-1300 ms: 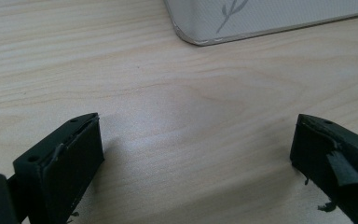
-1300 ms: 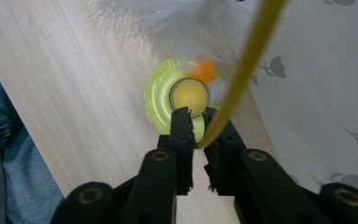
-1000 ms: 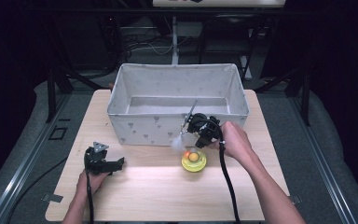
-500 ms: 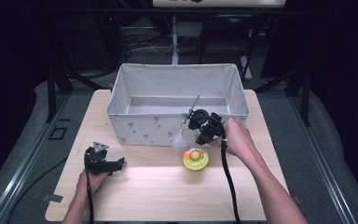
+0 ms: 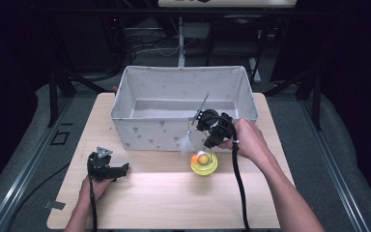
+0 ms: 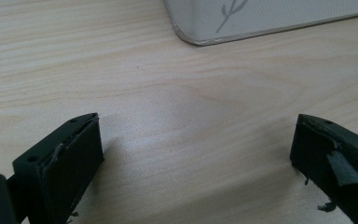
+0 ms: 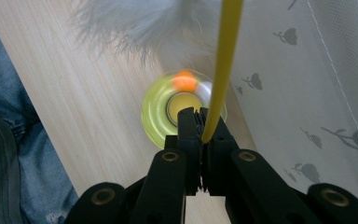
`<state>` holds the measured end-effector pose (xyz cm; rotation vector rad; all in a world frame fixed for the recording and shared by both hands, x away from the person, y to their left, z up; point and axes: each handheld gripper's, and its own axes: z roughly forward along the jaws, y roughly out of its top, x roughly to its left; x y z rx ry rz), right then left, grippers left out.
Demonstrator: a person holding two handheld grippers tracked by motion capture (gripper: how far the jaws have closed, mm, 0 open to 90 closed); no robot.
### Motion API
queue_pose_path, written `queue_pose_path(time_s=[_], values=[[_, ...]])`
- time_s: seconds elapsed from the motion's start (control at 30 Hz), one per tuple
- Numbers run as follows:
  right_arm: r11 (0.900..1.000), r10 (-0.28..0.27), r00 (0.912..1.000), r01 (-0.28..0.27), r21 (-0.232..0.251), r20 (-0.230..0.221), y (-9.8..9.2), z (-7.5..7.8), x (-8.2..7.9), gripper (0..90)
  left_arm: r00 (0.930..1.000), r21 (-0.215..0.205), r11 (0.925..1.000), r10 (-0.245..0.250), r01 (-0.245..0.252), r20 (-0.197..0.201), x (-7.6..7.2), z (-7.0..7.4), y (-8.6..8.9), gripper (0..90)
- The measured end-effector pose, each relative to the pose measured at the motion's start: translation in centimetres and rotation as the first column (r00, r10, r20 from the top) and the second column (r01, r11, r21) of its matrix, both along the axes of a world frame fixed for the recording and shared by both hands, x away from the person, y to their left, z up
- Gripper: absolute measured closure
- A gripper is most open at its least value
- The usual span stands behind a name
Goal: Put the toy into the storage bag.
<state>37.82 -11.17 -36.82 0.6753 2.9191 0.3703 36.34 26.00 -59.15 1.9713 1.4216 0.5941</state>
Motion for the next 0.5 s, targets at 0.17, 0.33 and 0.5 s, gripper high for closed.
queue_pose_path(time_s=[0.17, 0.33, 0.5], values=[[1.000, 0.003, 0.9999, -0.003, -0.003, -0.014, 0.1, 0.6, 0.0, 87.9, 1.0000, -0.001, 1.0000, -0.003, 0.003, -0.004, 0.0, 0.0, 0.0, 2.4], [1.000, 0.010, 0.9997, -0.010, 0.001, -0.021, 0.1, 1.4, -0.1, 87.9, 1.0000, 0.000, 1.0000, 0.000, 0.000, 0.001, 0.0, 0.0, 0.0, 2.4], [1.000, 0.007, 0.9998, -0.007, 0.009, -0.019, 0.0, 2.2, -0.2, 88.0, 1.0000, 0.000, 1.0000, 0.000, 0.000, 0.001, 0.0, 0.0, 0.0, 2.4]])
